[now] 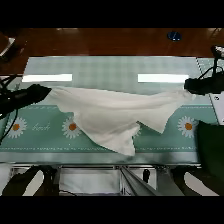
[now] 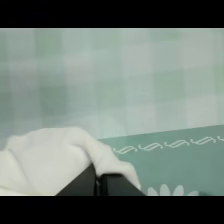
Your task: Fold the shirts.
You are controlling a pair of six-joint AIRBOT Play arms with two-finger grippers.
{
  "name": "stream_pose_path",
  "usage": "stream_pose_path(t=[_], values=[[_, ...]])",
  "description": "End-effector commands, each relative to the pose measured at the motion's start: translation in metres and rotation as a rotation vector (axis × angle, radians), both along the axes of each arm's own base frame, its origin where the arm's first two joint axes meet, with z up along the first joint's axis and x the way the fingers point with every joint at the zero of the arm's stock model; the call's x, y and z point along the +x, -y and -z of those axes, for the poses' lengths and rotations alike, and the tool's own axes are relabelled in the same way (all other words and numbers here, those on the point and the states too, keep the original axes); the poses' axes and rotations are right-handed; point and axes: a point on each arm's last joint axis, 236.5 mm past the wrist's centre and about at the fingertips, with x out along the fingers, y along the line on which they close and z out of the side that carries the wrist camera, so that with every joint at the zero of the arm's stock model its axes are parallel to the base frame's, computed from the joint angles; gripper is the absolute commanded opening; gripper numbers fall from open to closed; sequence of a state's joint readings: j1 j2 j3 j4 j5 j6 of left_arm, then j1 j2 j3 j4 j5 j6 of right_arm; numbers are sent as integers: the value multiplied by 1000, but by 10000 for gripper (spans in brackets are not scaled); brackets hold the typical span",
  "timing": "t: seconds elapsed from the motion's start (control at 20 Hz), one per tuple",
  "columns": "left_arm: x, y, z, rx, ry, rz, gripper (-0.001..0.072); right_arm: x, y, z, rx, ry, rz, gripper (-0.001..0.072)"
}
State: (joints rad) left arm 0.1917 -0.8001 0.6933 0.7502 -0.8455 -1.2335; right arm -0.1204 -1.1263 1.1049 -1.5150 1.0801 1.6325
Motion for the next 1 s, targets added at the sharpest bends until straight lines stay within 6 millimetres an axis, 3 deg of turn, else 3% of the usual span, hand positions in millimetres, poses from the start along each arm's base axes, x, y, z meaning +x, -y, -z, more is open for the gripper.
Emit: stream_pose_path(t=[0.0,0.1,0.25,0.35,0.4,0.45,0.55,0.65,0.7,0.75,0.8,0.85,0.95], values=[[18,19,65,-20,-156,44,23,32,14,31,142,-53,78,24],[9,42,103,-30,-275,116,22,33,3,49,200,-98,47,24],[-1,59,139,-38,-383,161,22,28,-1,66,212,-158,42,47],[-3,60,148,-40,-407,163,60,21,5,66,217,-184,58,375],[-2,57,147,-38,-408,160,306,13,14,63,210,-217,61,408],[-3,50,143,-32,-419,171,503,3,28,57,194,-247,60,408],[-8,26,126,-28,-463,206,505,-25,76,37,133,-256,115,408],[-6,-15,105,-66,-458,133,504,-54,122,19,139,-170,298,407],[-4,-42,95,-76,-429,55,504,-66,130,18,194,-110,384,407],[-5,-63,89,-88,-410,-8,504,-80,127,26,261,-86,442,407],[-9,-75,86,-126,-409,-53,505,-96,107,44,365,-105,482,407],[-15,-75,88,-180,-432,-66,505,-103,73,62,492,-131,472,405],[-24,-57,97,-272,-473,-38,505,-117,1,94,677,-217,362,405]])
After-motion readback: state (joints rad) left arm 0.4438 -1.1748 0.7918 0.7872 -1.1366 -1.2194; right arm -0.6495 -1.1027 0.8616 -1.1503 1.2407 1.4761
